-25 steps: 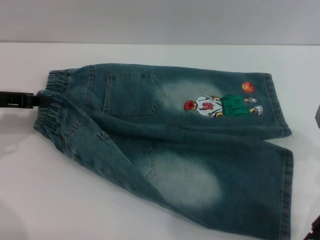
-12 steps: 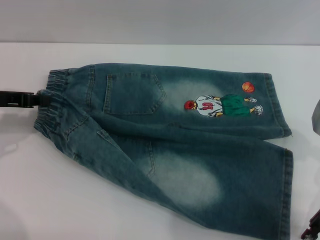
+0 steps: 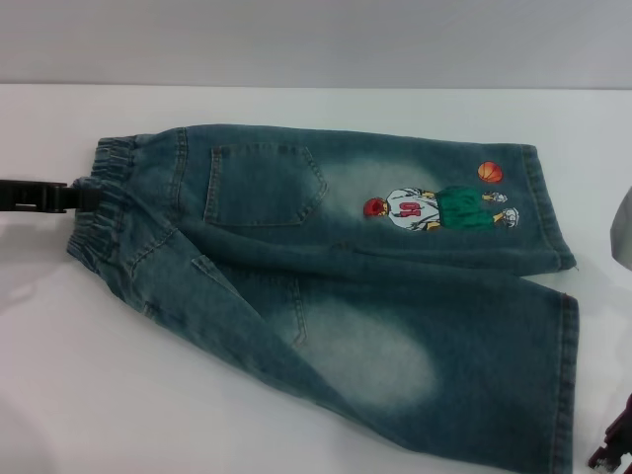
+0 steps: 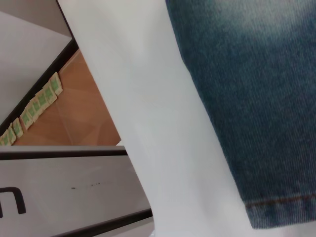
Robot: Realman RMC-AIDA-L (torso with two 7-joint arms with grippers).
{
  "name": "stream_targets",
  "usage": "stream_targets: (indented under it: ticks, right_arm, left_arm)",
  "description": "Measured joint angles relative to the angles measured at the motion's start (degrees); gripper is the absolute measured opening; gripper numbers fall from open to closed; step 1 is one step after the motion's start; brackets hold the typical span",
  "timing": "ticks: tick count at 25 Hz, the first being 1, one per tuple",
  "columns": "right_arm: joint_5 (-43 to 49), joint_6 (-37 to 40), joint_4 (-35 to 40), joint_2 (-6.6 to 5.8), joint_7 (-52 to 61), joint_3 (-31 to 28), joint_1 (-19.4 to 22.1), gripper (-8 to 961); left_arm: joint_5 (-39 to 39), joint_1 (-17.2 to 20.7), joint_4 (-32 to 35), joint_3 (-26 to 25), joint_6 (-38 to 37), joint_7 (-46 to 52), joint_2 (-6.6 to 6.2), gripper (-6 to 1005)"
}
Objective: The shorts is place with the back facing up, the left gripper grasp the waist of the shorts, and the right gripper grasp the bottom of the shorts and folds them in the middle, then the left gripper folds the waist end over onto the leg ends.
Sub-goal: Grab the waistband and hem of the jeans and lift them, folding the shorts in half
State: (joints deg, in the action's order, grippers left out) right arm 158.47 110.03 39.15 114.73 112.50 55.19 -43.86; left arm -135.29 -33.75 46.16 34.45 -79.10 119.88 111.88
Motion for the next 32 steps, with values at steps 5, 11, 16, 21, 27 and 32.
stream_targets:
  ticks: [5, 11, 16, 21, 27, 32]
  right_arm:
    - [0.0, -0.03, -0.11, 0.23, 0.25, 0.12, -0.15, 806]
    - [0.0, -0.84, -0.31, 0.4, 1.27, 1.81, -0.22, 806]
    - [0.0, -1.34, -0.49, 0.55, 1.39, 1.99, -0.37, 805]
    - [0.0, -1.58, -0.49, 0.84, 1.48, 2.02, -0.47, 805]
    - [-0.01, -2.17, -0.48, 1.21, 1.49, 2.1, -0.73, 806]
    - [-0.09, -2.32, -0.48, 1.36, 1.49, 2.12, -1.14, 806]
  left_arm:
    - [0.02, 0.0, 0.07, 0.0, -0.07, 0.0, 0.03, 44]
    - [0.02, 0.07, 0.03, 0.0, -0.1, 0.0, 0.07, 43]
    - [0.0, 0.18, -0.01, 0.0, -0.09, 0.0, 0.08, 43]
    - [-0.03, 0.18, 0.07, 0.0, -0.09, 0.0, 0.09, 44]
    - [-0.07, 0.18, 0.16, 0.0, -0.07, 0.0, 0.09, 43]
    - [-0.07, 0.09, 0.17, 0.0, -0.1, 0.0, 0.09, 43]
